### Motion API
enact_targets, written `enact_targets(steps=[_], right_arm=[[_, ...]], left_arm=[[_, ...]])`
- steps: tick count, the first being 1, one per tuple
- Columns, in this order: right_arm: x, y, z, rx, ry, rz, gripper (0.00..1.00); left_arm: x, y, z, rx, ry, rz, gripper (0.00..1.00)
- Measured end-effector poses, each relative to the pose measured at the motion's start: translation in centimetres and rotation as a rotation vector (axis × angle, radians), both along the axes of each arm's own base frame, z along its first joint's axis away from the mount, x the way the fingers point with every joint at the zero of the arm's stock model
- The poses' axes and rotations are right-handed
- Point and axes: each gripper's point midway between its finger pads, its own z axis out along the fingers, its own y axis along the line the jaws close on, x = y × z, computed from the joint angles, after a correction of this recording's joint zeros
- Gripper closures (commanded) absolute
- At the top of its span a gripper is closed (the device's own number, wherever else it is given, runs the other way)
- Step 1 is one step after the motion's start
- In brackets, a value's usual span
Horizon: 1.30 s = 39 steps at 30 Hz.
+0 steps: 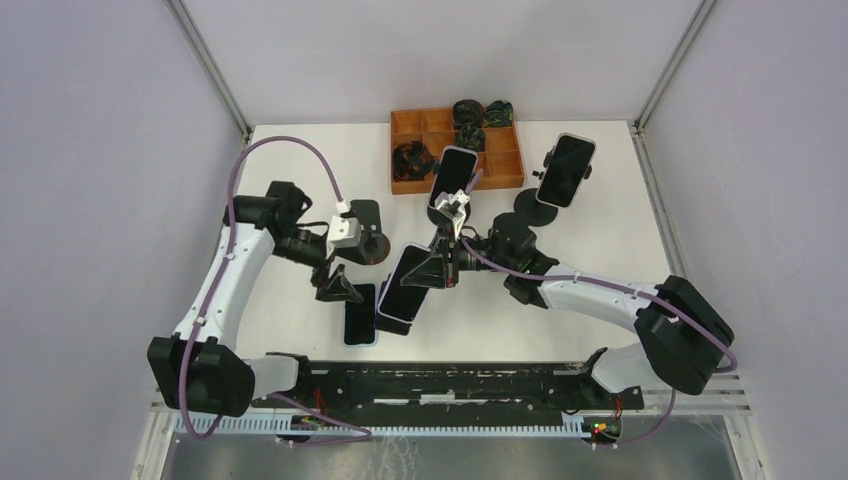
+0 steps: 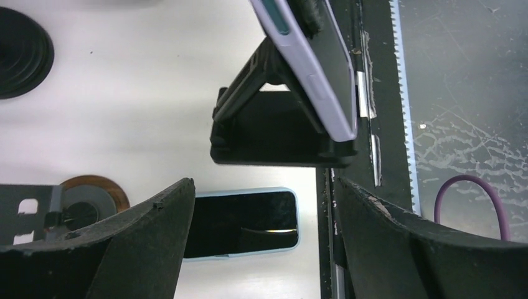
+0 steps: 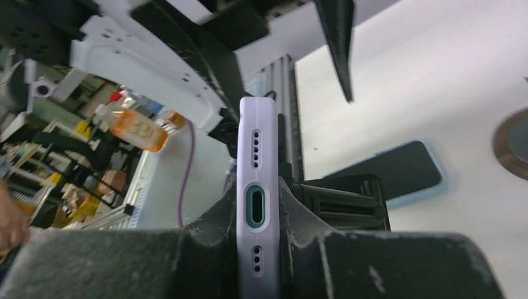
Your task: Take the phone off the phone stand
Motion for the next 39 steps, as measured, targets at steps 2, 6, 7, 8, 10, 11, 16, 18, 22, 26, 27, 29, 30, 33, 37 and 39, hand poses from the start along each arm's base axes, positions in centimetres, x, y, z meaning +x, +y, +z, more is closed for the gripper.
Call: enact_targets(steps=[2,6,7,8,10,11,16,18,22,26,27,29,30,33,37,39], right_arm=[[-0.9,0.2,1.0,0.031,-0.001,0.044,1.0],[-2.6,0.9,2.9,0.086,-0.018,0.132,1.0],[-2.7,1.1,3.1,0.093,-0.018,0.144,1.0],[-3.0,1.3,3.4,0.102,-0.021,0.16,1.0],[-3.4,1.7,3.8,0.116,-0.022,0.186,1.0],[-3.6,1.8,3.9,0.119,-0.019,0.197,1.0],[-4.0,2.0,4.2,0.138,-0.008,0.229,1.0],[-4.1,2.0,4.5,0.148,-0.003,0.236,1.0],[-4.4,2.1,5.2,0.171,-0.013,0.247,1.0],[-4.5,2.1,5.6,0.183,-0.024,0.253,1.0],[-4.6,2.1,5.7,0.185,-0.025,0.255,1.0],[-4.7,2.3,5.7,0.186,-0.025,0.26,1.0],[-4.7,2.4,5.8,0.188,-0.025,0.261,1.0],[-4.7,2.7,5.9,0.19,-0.023,0.267,1.0],[-4.7,2.9,5.8,0.19,-0.021,0.262,1.0],[-4.3,2.9,5.8,0.189,-0.015,0.243,1.0]], left_arm=[[-0.5,-0.4,0.0,-0.007,-0.007,-0.024,0.15],[-1.4,-0.9,0.1,-0.017,-0.029,-0.062,0.16],[-1.6,-1.0,0.1,-0.018,-0.033,-0.069,0.16],[-1.8,-1.0,0.2,-0.019,-0.036,-0.074,0.16],[-2.0,-1.2,0.2,-0.022,-0.041,-0.085,0.17],[-2.1,-1.2,0.1,-0.023,-0.041,-0.088,0.17],[-2.7,-1.6,0.0,-0.034,-0.028,-0.11,0.2],[-3.1,-1.9,0.1,-0.047,-0.026,-0.124,0.22],[-3.6,-2.5,0.5,-0.074,-0.023,-0.146,0.26],[-3.9,-3.0,0.9,-0.102,-0.02,-0.158,0.33],[-4.0,-3.1,1.0,-0.106,-0.02,-0.161,0.36],[-3.9,-3.2,1.3,-0.115,-0.024,-0.162,0.43],[-3.9,-3.2,1.4,-0.122,-0.026,-0.163,0.47],[-3.8,-3.3,1.7,-0.129,-0.031,-0.163,0.58],[-3.8,-3.3,1.7,-0.128,-0.026,-0.163,0.74],[-3.8,-3.3,1.7,-0.126,-0.025,-0.165,0.9]])
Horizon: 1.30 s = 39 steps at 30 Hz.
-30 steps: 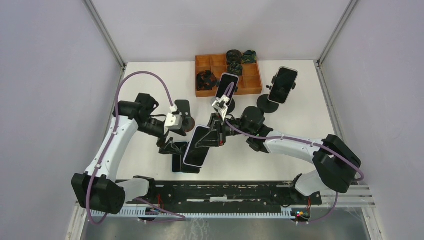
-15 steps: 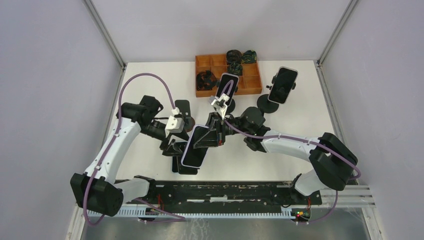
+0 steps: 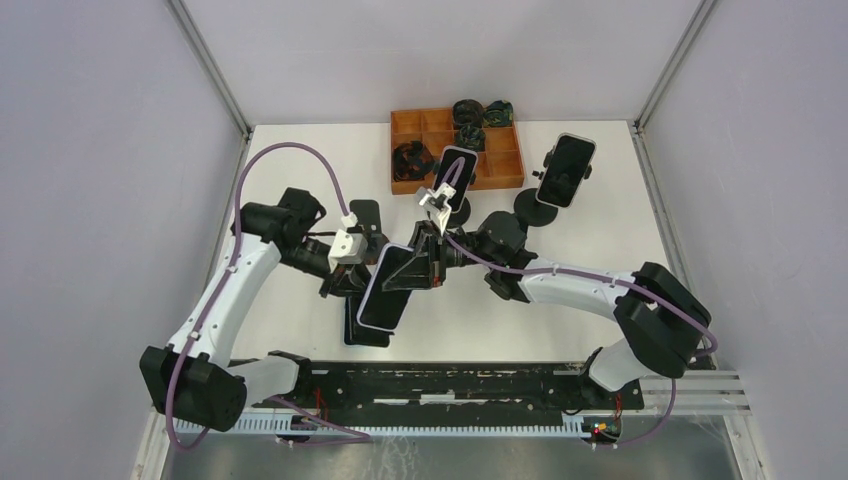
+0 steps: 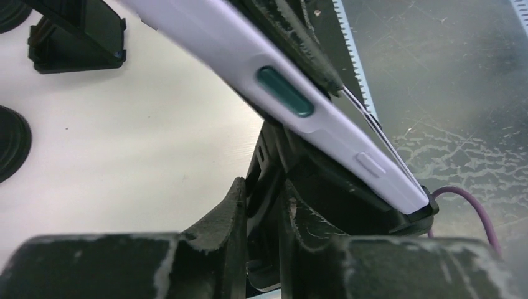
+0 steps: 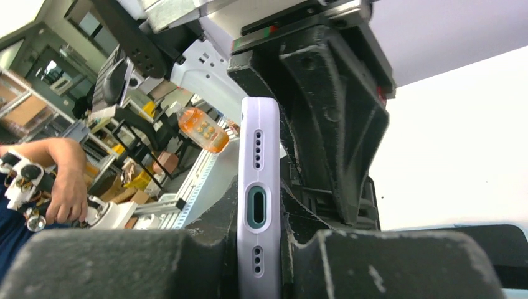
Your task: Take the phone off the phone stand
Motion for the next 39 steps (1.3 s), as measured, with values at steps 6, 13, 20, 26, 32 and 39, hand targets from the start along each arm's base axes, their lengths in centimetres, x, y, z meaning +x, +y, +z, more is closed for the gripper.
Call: enact_targets(steps=[6,13,20,26,32,39], right_arm=[[1.5,0.1,0.0,-0.016,0.036,-0.075,1.0],[2.1,0.0,0.4,-0.022,0.055,-0.123,0.84],[2.5,-0.6,2.0,0.006,0.056,-0.184,0.69],[2.8,-0.9,3.5,0.048,0.041,-0.241,0.62],[2.9,-1.3,4.3,0.071,0.034,-0.273,0.55],[2.8,-2.1,4.4,0.081,0.035,-0.296,0.64]], left_arm=[[0.6,0.1,0.0,0.015,-0.034,-0.006,0.98],[1.0,-0.1,0.4,0.006,-0.019,0.002,0.98],[1.2,-0.7,1.9,-0.038,0.017,0.016,0.98],[1.0,-1.4,2.7,-0.088,0.076,0.021,0.98],[0.9,-1.6,3.1,-0.104,0.085,0.022,0.98],[0.9,-1.6,3.1,-0.105,0.083,0.022,0.98]])
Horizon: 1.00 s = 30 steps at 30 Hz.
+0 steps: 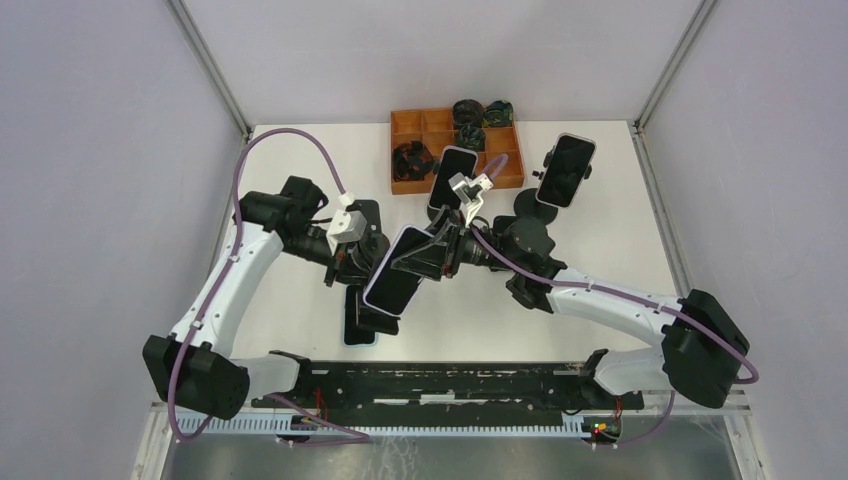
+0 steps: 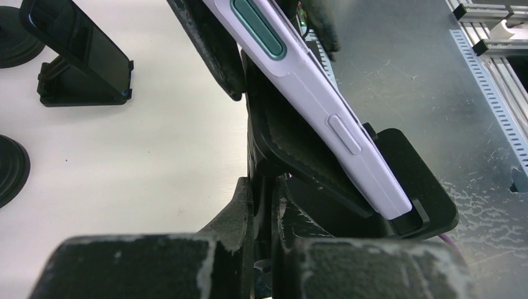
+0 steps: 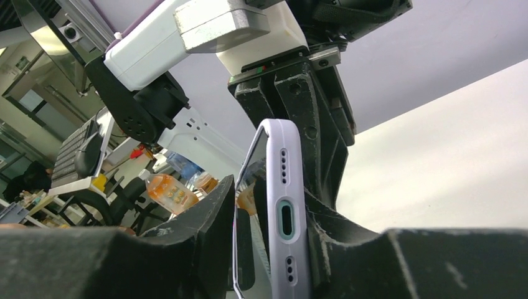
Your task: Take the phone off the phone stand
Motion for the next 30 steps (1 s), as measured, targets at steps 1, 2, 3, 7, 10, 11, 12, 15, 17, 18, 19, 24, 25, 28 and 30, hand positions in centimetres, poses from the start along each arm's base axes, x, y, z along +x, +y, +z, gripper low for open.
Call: enact_targets(steps=[1,2,3,7,10,11,12,15,17,18,19,24,25,28,30], right_arm=[[0.0,-0.1,0.0,0.0,0.001,-0.004,0.68],[0.1,-0.2,-0.1,0.0,0.002,-0.007,0.73],[0.1,-0.3,-0.1,0.0,0.005,-0.011,0.76],[-0.1,-0.7,0.4,0.015,0.01,-0.008,0.76],[-0.1,-1.2,1.0,0.026,0.0,-0.014,0.79],[-0.1,-1.3,1.2,0.03,-0.004,-0.018,0.83],[0.0,-1.6,1.5,0.035,-0.01,-0.025,0.85],[0.1,-2.1,2.1,0.044,-0.024,-0.037,0.98],[0.2,-2.5,2.4,0.049,-0.029,-0.047,1.0],[0.2,-2.7,2.5,0.049,-0.031,-0.051,1.0],[0.2,-2.9,2.6,0.046,-0.031,-0.052,1.0],[0.6,-4.5,1.9,-0.024,-0.035,-0.089,1.0],[0.7,-4.8,1.5,-0.051,-0.038,-0.099,1.0],[0.7,-5.5,-0.6,-0.152,-0.026,-0.123,1.0],[0.7,-5.7,-2.3,-0.218,-0.009,-0.123,1.0]], left_arm=[[0.0,0.0,0.0,0.0,-0.001,0.0,0.98],[0.0,0.0,0.0,0.0,-0.002,0.0,0.98],[-0.1,0.0,0.1,-0.001,-0.003,-0.001,0.98],[0.0,0.1,-0.1,0.008,-0.013,-0.001,0.98],[0.0,0.1,-0.1,0.009,-0.015,-0.001,0.98],[0.0,0.1,-0.1,0.011,-0.015,-0.001,0.98],[0.0,0.1,-0.2,0.014,-0.015,-0.001,0.98],[0.0,0.2,-0.2,0.018,-0.015,0.0,0.98],[0.0,0.2,-0.3,0.021,-0.016,0.0,0.98],[0.1,0.2,-0.4,0.024,-0.017,0.0,0.98],[0.1,0.2,-0.4,0.029,-0.019,0.0,0.98],[0.5,0.6,-1.1,0.071,-0.038,0.001,0.98],[0.6,0.7,-1.2,0.084,-0.05,0.002,0.98],[1.2,1.0,-0.6,0.106,-0.098,0.006,0.98],[1.6,1.1,-0.1,0.12,-0.136,0.01,0.98]])
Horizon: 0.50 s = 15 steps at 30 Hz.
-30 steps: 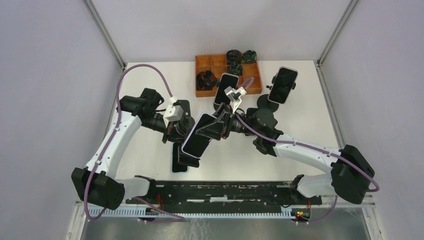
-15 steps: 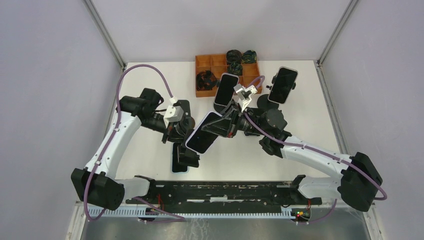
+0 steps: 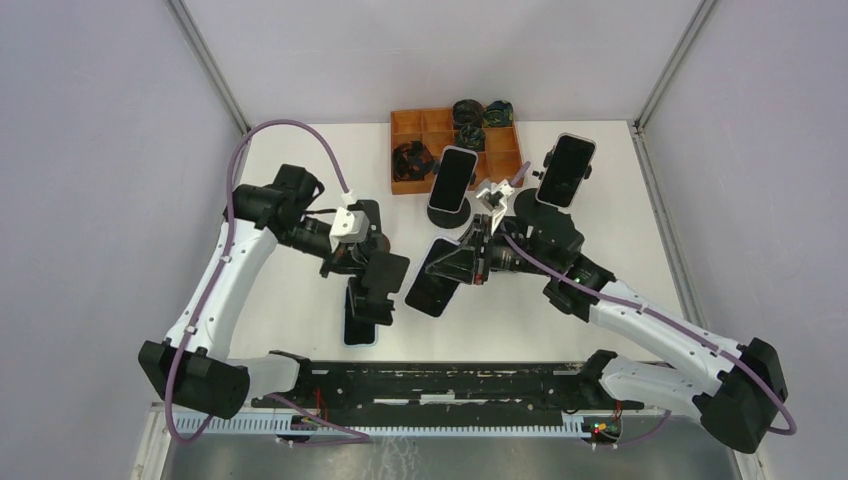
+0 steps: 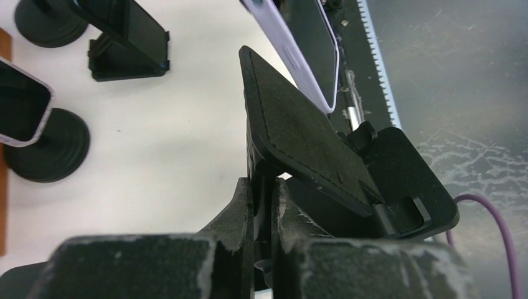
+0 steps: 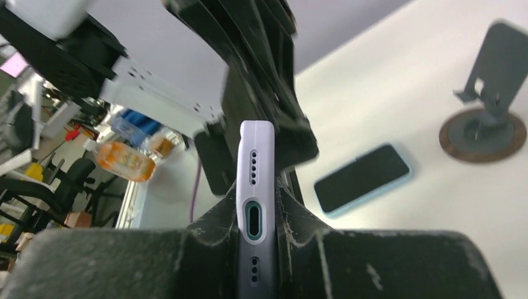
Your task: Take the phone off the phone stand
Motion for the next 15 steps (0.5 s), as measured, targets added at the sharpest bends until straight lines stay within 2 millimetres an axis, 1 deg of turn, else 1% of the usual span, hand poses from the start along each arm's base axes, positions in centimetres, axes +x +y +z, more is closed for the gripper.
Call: enact_targets(steps=[1,4,9,10,11,12,15], right_arm=[[0.0,0.0,-0.7,-0.025,0.013,-0.001,1.0],[0.0,-0.1,-4.4,-0.111,0.07,0.001,1.0],[-0.1,0.6,-12.6,-0.291,0.223,0.022,1.0],[-0.2,1.0,-14.5,-0.338,0.256,0.029,1.0],[-0.4,1.2,-15.6,-0.363,0.273,0.038,1.0],[-0.7,1.6,-17.2,-0.401,0.299,0.05,1.0],[-1.8,2.7,-20.6,-0.489,0.352,0.093,1.0]], left_arm=[[0.2,0.0,0.3,0.002,-0.017,0.0,0.98],[0.7,0.2,1.0,0.016,-0.068,0.002,0.98],[1.0,0.5,1.6,0.032,-0.136,-0.001,0.98],[0.9,0.6,1.7,0.034,-0.149,-0.001,0.98],[0.8,0.7,1.8,0.035,-0.16,-0.001,0.98],[0.7,0.7,1.9,0.036,-0.171,-0.001,0.98],[0.3,0.9,2.3,0.03,-0.202,-0.003,0.98]])
